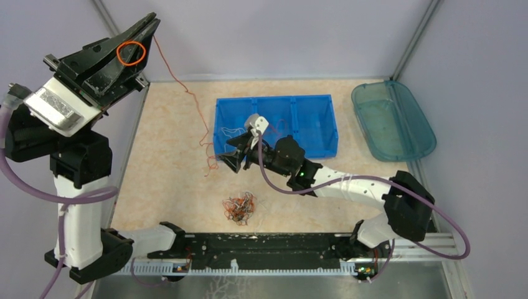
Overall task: Untangle the cables
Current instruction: Place the cable in the bin.
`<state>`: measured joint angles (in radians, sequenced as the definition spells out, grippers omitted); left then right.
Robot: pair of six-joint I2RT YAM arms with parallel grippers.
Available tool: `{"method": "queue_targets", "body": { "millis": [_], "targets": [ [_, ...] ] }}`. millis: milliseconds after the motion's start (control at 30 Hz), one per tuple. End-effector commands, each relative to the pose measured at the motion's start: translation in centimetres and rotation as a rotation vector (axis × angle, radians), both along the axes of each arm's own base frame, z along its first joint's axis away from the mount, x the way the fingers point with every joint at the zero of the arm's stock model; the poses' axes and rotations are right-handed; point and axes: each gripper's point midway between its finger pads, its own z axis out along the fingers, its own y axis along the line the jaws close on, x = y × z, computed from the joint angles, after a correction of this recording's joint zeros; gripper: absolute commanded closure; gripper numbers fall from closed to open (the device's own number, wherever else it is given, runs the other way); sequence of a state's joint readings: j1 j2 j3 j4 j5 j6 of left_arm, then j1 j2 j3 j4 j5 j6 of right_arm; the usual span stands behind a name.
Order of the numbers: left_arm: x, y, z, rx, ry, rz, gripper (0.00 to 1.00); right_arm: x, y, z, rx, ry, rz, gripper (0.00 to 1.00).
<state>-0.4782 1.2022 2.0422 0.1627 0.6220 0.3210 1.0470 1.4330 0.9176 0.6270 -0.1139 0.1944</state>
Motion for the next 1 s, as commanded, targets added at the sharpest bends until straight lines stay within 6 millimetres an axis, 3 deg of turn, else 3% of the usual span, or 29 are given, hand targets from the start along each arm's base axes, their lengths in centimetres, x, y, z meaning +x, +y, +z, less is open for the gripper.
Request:
{"method": "queue_targets", "body": {
  "millis": [0, 167, 267, 600, 833, 967],
  "targets": [
    [-0.1, -0.3, -0.1, -0.005, 0.004, -0.032, 1.0, 1.1, -2.3, 5.2, 0.124, -0.071, -0.061, 0.41],
    [1.3, -1.1, -0.3, -0.005, 0.016, -0.04, 1.0, 2.2, -3.8, 5.3, 0.133, -0.072, -0.102, 0.41],
    [2.5, -1.8, -0.3, -0.001, 0.021, -0.041, 1.0, 2.3, -4.7, 5.2, 0.131, -0.068, -0.115, 0.37],
    [6.9, -4.6, 0.1, -0.002, 0.022, -0.074, 1.0, 3.7, -9.5, 4.9, 0.153, -0.052, -0.234, 0.35],
    [8.6, -8.0, 0.4, 0.0, -0.025, -0.114, 1.0, 6.3, -16.2, 4.0, 0.134, -0.035, -0.584, 0.35],
    [10.3, -10.5, -0.8, 0.01, -0.029, -0.118, 1.0, 6.9, -18.2, 3.2, 0.066, -0.027, -0.684, 0.33]
  ]
}}
